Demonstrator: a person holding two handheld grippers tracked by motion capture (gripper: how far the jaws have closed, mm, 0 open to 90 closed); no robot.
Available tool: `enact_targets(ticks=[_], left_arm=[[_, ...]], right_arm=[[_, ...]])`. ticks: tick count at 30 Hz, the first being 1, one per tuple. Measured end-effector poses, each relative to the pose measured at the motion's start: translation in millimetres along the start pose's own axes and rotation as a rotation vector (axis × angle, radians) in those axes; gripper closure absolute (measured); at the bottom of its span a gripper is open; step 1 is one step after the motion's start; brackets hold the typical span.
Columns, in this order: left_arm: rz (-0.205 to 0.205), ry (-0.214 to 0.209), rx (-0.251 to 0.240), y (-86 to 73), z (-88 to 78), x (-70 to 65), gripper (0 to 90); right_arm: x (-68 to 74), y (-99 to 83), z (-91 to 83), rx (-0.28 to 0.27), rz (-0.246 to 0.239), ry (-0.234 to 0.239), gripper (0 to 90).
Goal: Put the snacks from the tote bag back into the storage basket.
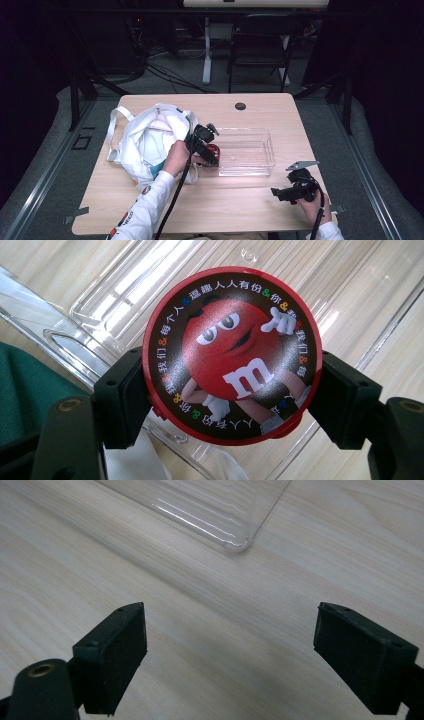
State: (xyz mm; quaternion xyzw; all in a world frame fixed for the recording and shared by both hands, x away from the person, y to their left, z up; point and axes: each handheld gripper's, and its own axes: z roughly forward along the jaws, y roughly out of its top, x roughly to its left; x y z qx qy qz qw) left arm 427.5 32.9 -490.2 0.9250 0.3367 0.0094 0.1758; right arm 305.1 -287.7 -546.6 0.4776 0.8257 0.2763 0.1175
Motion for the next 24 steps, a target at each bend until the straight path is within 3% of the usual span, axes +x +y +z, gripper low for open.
enact_targets(ticks=[24], left_arm=[[0.009, 0.004, 0.017, 0.7, 9.7, -1.3, 25.5]], right_arm=[[0.1, -0.2, -0.5, -0.006, 0.001, 0.005, 13.5]])
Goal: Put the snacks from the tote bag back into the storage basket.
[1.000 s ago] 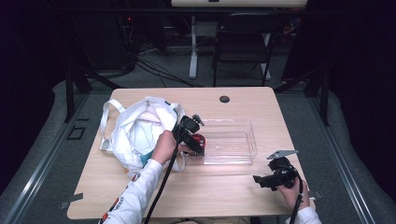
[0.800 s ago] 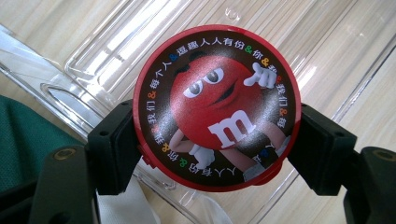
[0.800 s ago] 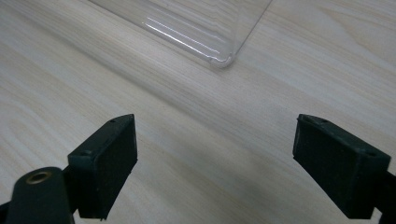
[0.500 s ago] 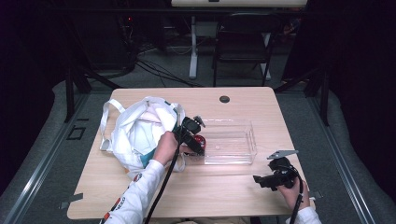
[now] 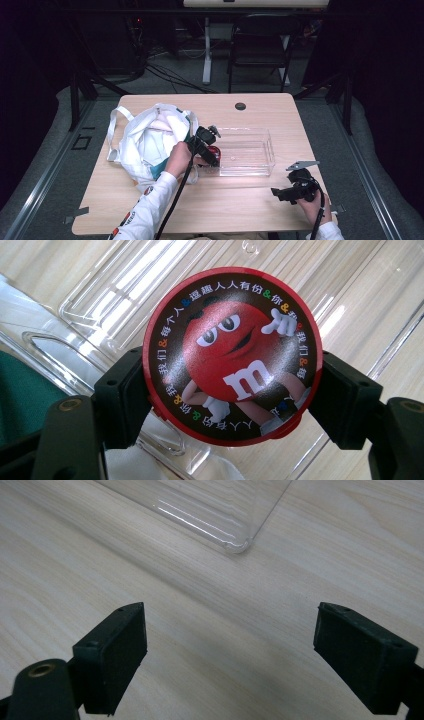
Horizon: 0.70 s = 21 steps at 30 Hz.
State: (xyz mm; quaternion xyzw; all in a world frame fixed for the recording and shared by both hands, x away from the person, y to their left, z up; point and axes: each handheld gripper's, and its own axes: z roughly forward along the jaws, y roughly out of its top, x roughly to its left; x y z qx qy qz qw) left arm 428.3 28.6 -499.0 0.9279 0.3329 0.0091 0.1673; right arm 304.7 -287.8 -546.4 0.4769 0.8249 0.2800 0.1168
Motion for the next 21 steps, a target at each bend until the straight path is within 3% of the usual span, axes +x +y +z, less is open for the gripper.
enact_targets(ticks=[21], left_arm=[[0.006, -0.014, 0.013, 0.5, 1.4, 0.8, 24.9]], right_arm=[[-1.4, 1.4, 2.2, -0.001, 0.002, 0.006, 13.6]])
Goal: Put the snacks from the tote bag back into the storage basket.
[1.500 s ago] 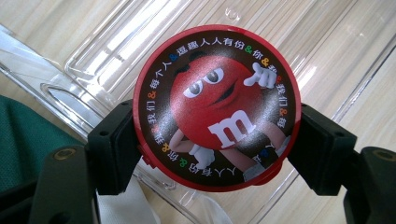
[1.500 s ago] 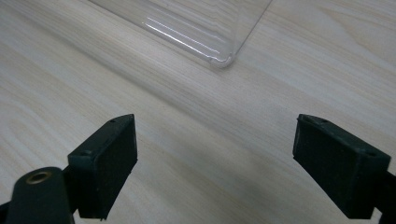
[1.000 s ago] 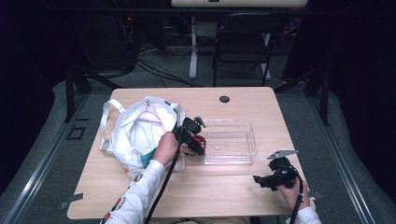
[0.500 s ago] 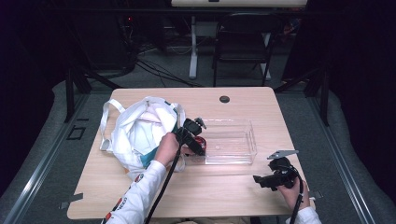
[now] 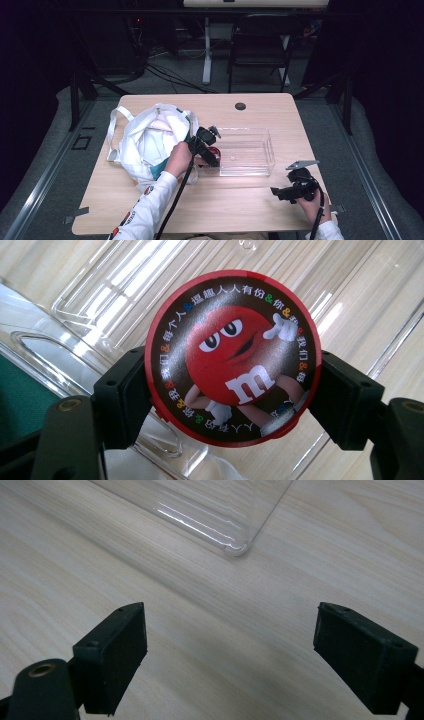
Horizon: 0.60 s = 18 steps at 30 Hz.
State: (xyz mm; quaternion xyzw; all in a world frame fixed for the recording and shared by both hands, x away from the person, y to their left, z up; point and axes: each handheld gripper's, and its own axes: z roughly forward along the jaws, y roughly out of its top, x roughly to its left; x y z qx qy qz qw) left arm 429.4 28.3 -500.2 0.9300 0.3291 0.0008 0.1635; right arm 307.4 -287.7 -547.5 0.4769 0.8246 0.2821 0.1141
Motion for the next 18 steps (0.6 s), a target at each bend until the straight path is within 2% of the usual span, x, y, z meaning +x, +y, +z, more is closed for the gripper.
enact_targets(ticks=[4, 14, 16, 18], left_arm=[[-0.019, -0.015, -0.031, -1.4, -2.7, 2.4, 21.6], [-0.047, -0.011, -0.088, 1.2, -17.3, 4.0, 9.9], [-0.042, 0.01, -0.098, 1.4, -22.5, 3.6, 3.5], [-0.044, 0.011, -0.112, 1.2, -28.4, 3.6, 1.7]], right_arm=[[1.2, 0.9, 0.7, 0.006, -0.009, 0.005, 13.6], [1.8, -0.8, -2.8, 0.0, -0.007, 0.004, 13.6], [2.5, -0.4, -2.6, 0.001, -0.008, 0.006, 13.6], [3.1, -0.4, -2.4, 0.001, -0.006, 0.011, 13.6]])
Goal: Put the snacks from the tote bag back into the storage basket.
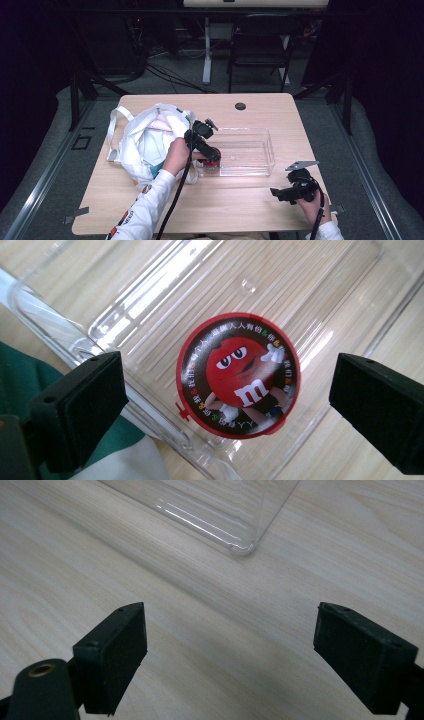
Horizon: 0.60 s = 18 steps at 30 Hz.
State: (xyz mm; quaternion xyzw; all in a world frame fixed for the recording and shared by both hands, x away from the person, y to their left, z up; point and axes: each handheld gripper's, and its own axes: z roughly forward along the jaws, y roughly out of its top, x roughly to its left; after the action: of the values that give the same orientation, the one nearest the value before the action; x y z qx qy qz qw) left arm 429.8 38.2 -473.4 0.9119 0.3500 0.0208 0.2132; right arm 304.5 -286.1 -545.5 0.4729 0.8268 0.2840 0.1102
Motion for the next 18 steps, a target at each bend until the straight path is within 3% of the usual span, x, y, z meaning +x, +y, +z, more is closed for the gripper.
enact_targets(ticks=[7, 18], left_arm=[[0.009, 0.027, -0.046, -2.3, -26.2, -2.7, 0.7], [0.014, 0.076, -0.12, -19.7, -67.3, 2.7, 0.2]], right_arm=[[0.3, -1.6, -1.7, 0.0, 0.005, -0.008, 13.6], [0.7, -2.8, -2.2, 0.0, 0.008, -0.013, 13.6]])
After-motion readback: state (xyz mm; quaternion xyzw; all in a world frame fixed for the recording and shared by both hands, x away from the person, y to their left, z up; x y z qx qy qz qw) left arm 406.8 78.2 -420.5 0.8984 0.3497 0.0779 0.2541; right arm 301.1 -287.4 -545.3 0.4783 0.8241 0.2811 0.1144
